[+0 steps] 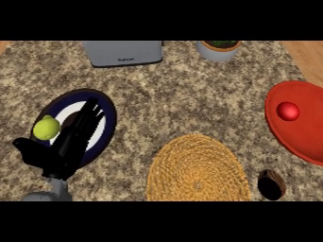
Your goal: Pick the tomato from the placemat and place it in the bowl
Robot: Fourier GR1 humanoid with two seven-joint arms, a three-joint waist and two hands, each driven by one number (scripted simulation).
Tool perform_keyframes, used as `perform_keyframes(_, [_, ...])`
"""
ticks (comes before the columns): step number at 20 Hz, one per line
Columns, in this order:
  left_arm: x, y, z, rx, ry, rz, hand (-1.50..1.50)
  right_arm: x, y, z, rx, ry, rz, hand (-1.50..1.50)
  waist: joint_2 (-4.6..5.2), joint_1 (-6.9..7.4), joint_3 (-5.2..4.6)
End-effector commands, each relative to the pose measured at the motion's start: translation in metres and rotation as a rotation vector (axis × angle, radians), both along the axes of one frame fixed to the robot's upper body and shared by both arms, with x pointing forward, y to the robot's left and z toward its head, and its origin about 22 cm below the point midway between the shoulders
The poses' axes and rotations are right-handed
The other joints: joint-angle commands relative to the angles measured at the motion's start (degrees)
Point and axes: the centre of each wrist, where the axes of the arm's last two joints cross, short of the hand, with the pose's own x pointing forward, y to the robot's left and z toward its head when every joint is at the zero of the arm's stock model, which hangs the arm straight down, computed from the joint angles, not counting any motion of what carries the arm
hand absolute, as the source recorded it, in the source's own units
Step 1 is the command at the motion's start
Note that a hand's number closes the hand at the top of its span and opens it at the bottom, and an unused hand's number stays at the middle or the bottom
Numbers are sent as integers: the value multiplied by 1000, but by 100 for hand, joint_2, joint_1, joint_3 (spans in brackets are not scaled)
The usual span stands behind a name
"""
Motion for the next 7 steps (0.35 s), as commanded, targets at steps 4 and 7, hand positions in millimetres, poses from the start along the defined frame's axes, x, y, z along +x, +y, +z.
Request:
perform_keyframes(4, [-1, 13, -3, 0, 15, 39, 0, -93, 24, -19, 68, -31, 169, 150, -64, -181, 26])
perform_keyframes(7, [-3, 11, -1, 1, 22, 22, 0, -107, 30, -12, 54, 95, 218, 150, -105, -176, 33])
